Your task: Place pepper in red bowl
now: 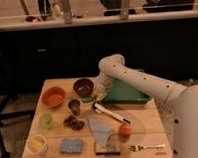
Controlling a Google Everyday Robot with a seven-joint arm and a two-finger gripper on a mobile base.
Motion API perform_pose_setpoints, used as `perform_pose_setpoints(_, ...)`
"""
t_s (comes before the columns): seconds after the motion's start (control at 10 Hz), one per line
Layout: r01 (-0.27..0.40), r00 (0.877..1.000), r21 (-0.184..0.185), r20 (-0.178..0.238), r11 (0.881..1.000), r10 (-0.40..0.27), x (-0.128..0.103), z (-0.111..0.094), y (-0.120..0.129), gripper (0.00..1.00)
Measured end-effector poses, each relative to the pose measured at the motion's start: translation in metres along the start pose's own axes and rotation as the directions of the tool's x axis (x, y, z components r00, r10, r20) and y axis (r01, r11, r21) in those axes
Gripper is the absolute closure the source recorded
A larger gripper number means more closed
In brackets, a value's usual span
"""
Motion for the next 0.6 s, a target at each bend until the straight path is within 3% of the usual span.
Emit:
perform_pose_setpoints(0.4, 0.022, 1.0, 0.042, 0.017, 0.999, -0.023, 0.002, -0.002, -0.025, 1.0)
perform_pose_setpoints(0.6, 0.042, 0.999, 0.044, 0.028, 0.998, -0.043, -0.004, 0.003, -0.036, 1.0)
